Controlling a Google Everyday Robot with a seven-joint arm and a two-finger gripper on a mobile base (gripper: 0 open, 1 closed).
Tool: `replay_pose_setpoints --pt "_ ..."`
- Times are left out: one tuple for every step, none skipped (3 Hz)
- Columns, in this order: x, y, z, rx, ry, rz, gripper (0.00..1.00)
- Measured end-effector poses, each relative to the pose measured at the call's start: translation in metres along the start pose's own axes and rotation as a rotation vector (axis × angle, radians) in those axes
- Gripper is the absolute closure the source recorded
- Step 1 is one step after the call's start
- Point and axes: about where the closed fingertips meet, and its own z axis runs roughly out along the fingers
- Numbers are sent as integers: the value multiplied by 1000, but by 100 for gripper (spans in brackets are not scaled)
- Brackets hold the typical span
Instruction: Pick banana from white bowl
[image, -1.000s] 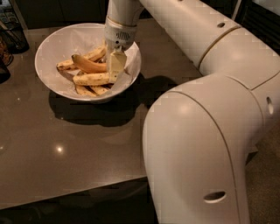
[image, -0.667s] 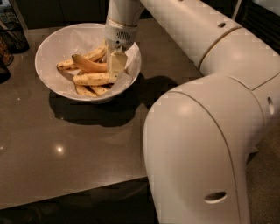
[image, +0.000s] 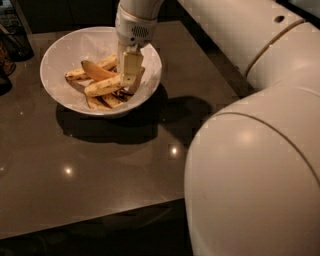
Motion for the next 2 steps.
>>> replay_pose_setpoints --pt "-7 6 -13 27 -15 -24 100" --pt "-10 16 -22 60 -67 -64 100"
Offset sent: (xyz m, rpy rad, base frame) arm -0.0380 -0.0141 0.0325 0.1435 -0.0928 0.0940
